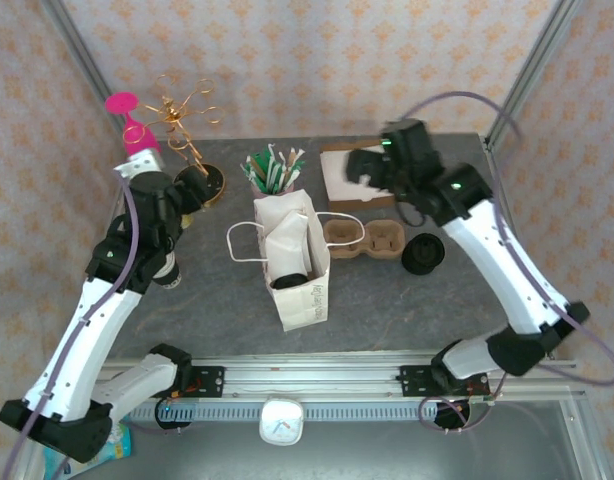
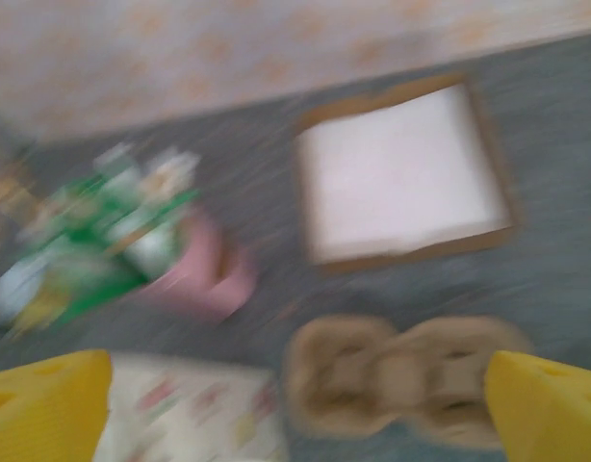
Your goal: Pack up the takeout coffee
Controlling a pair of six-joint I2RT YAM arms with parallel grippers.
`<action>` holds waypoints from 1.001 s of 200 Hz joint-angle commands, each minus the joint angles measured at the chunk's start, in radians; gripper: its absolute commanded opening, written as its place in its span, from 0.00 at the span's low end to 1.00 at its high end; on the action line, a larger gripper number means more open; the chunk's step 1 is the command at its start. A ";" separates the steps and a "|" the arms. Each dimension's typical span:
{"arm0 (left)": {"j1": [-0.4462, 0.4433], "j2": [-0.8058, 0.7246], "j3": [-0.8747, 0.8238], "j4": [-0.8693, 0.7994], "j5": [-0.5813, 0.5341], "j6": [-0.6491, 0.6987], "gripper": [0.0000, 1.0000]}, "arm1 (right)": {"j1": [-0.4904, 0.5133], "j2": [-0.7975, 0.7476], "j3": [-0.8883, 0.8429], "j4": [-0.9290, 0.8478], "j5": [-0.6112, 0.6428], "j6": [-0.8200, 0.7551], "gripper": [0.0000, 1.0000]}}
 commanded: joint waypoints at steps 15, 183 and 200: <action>0.219 0.022 -0.156 0.172 -0.096 0.067 0.90 | -0.341 -0.192 -0.453 0.455 0.344 -0.034 1.00; 0.169 -0.015 -0.519 0.716 0.274 0.252 0.99 | -0.566 -0.193 -1.373 1.555 0.011 -0.244 1.00; 0.101 -0.019 -0.524 0.669 0.224 0.223 0.99 | -0.566 -0.187 -1.375 1.566 0.005 -0.245 1.00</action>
